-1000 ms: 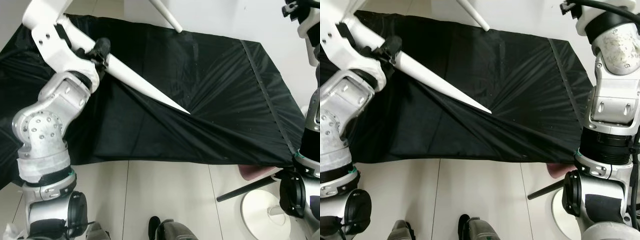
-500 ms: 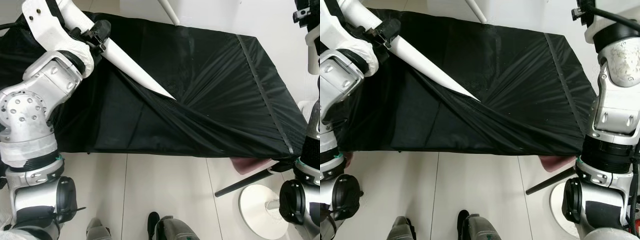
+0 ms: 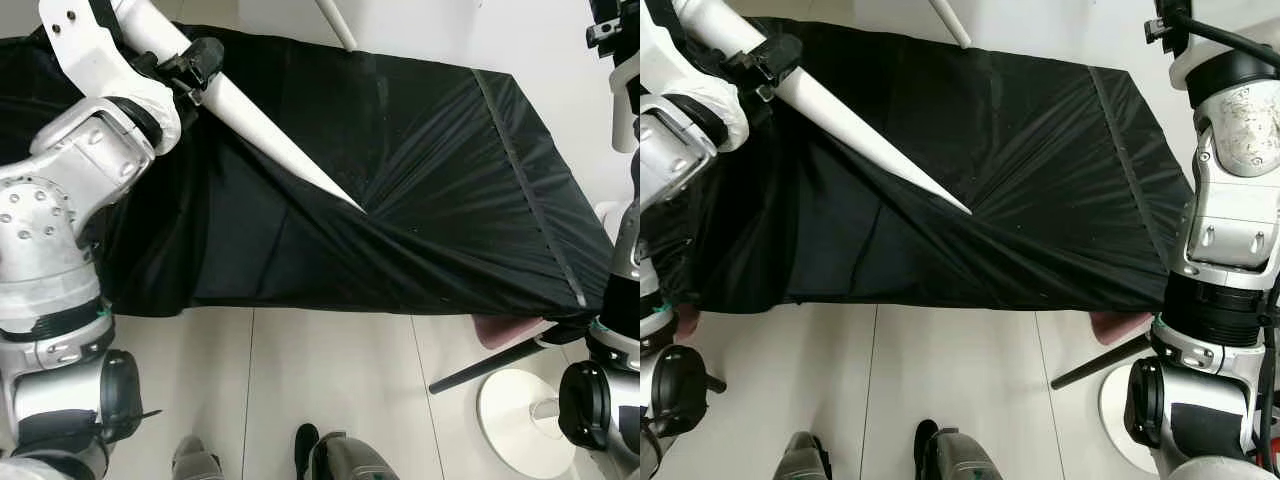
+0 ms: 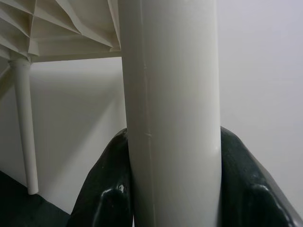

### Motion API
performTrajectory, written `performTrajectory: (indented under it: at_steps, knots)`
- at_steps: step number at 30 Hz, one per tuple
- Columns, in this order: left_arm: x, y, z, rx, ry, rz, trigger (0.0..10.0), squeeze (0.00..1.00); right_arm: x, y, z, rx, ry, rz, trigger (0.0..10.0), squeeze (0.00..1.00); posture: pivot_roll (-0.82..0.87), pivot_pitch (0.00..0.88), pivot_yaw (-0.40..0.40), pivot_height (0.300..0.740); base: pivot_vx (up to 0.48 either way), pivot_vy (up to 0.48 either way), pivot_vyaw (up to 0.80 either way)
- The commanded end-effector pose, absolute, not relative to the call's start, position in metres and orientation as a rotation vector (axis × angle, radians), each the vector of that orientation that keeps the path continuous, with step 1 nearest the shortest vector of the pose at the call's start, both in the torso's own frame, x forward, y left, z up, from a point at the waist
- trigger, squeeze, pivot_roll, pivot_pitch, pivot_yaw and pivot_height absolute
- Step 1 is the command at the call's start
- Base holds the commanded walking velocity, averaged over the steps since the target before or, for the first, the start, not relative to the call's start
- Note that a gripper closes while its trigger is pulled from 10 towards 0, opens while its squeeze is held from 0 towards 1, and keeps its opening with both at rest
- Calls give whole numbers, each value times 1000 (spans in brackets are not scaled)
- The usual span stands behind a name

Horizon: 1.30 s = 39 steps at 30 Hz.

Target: Building children table

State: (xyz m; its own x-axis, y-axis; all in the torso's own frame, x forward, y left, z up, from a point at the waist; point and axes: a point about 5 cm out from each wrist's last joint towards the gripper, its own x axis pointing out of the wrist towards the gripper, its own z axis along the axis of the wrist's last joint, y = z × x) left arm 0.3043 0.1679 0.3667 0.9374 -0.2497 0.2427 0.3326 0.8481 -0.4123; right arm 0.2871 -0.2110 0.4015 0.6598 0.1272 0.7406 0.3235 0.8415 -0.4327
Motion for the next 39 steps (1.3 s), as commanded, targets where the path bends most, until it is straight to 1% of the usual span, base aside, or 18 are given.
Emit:
performTrajectory:
  at_steps: [1,2,3,6,7,8,10,11,13,14,16,17,18,20,27,39]
  knots:
    - [259,199,435,-489,-577,-264,10000,1000,293,-220,388,-537,-788,-118,0,0,96,196,-103,740,0,0,0]
    - [259,199,435,-489,-577,-264,10000,1000,293,-220,388,-537,-788,-118,0,0,96,196,-103,740,0,0,0]
    - [260,208,435,-480,-571,-241,10000,1000,293,-220,388,-542,-789,-113,0,0,95,198,-106,740,0,0,0]
    - [260,208,435,-480,-571,-241,10000,1000,293,-220,388,-542,-789,-113,0,0,95,198,-106,740,0,0,0]
    - [259,216,437,-460,-576,-224,10000,1000,294,-221,389,-538,-793,-111,0,0,103,199,-113,740,0,0,0]
    - [256,221,446,-442,-607,-218,10000,1000,294,-222,390,-512,-803,-114,0,0,103,199,-113,740,0,0,0]
    - [252,223,456,-416,-651,-217,10000,1000,295,-223,390,-456,-817,-118,0,0,115,200,-114,740,0,0,0]
    - [252,220,458,-393,-660,-219,10000,667,296,-222,388,-431,-815,-117,0,0,122,200,-117,740,0,0,0]
    - [252,220,458,-393,-660,-219,10000,667,296,-222,388,-431,-815,-117,0,0,122,200,-117,740,0,0,0]
    - [254,212,456,-346,-642,-234,10000,0,298,-219,380,-412,-791,-108,0,0,121,201,-112,740,0,0,0]
    - [254,212,456,-346,-642,-234,10000,0,298,-219,380,-412,-791,-108,0,0,121,201,-112,740,0,0,0]
    - [255,209,454,-343,-633,-240,10000,0,299,-218,375,-407,-772,-104,1686,0,121,202,-109,740,0,0,0]
    - [257,208,451,-332,-617,-233,10000,0,301,-217,368,-405,-743,-103,10000,0,122,202,-106,740,0,0,0]
    - [260,205,448,-322,-602,-232,10000,0,302,-217,357,-390,-703,-99,10000,0,120,202,-102,740,0,0,0]
    - [265,203,442,-289,-574,-239,10000,0,302,-218,345,-363,-662,-92,10000,0,111,197,-95,740,0,0,0]
    - [265,202,441,-288,-571,-239,10000,0,302,-219,343,-352,-656,-91,10000,0,110,196,-94,740,0,0,0]
